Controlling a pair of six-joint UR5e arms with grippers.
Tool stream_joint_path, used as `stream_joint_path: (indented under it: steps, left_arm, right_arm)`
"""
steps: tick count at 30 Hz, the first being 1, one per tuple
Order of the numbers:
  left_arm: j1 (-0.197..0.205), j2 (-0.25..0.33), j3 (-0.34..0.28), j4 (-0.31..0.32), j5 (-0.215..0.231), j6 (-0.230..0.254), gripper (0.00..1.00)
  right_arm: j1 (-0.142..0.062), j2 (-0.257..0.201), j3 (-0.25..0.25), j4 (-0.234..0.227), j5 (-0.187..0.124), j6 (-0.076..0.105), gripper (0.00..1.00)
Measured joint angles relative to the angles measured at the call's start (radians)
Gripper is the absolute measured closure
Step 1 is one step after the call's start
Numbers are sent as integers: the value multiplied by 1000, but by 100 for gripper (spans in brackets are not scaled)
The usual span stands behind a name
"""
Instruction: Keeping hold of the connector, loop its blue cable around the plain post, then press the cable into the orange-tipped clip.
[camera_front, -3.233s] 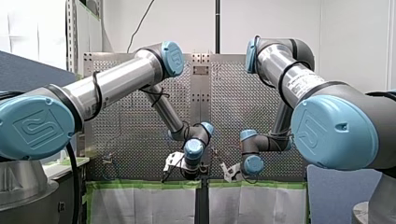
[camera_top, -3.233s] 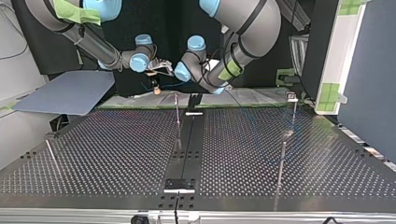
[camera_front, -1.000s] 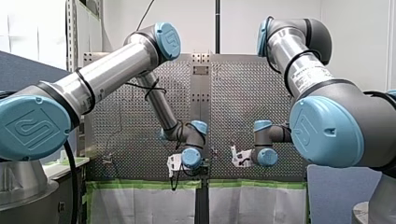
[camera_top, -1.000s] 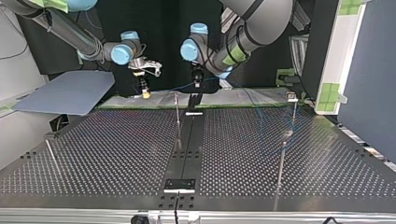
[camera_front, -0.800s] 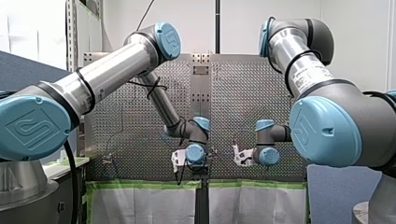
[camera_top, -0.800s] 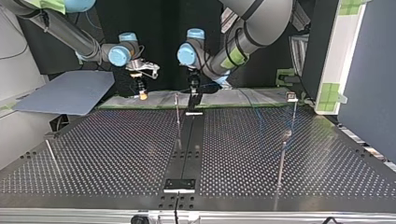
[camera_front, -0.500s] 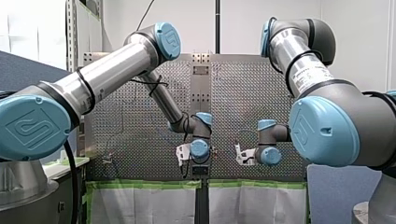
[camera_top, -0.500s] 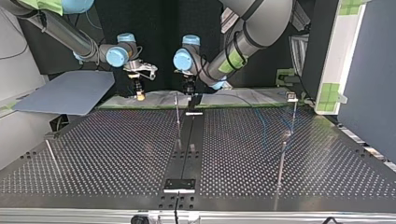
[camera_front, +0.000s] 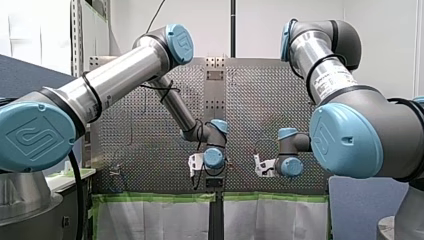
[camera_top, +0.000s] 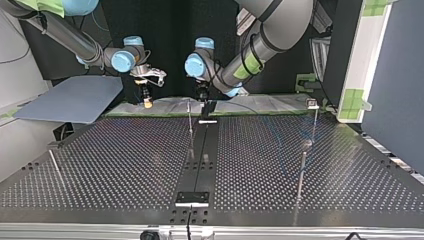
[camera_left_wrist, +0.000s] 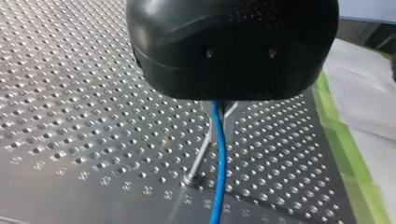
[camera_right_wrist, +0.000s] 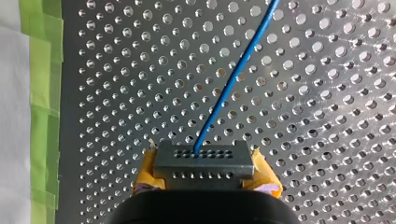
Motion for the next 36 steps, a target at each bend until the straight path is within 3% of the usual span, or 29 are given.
stream_joint_path:
  steps: [9, 25, 36]
  left_arm:
    - [0, 0, -11, -47, -11, 7, 100]
    - [-19, -1, -32, -7, -16, 6, 100]
    - [-3, -3, -31, 46, -5, 8, 100]
  right_arm:
    - [3, 1, 0, -1, 0, 1, 100]
    - [8, 2, 0, -7, -4, 6, 100]
    - [8, 3, 0, -8, -3, 7, 100]
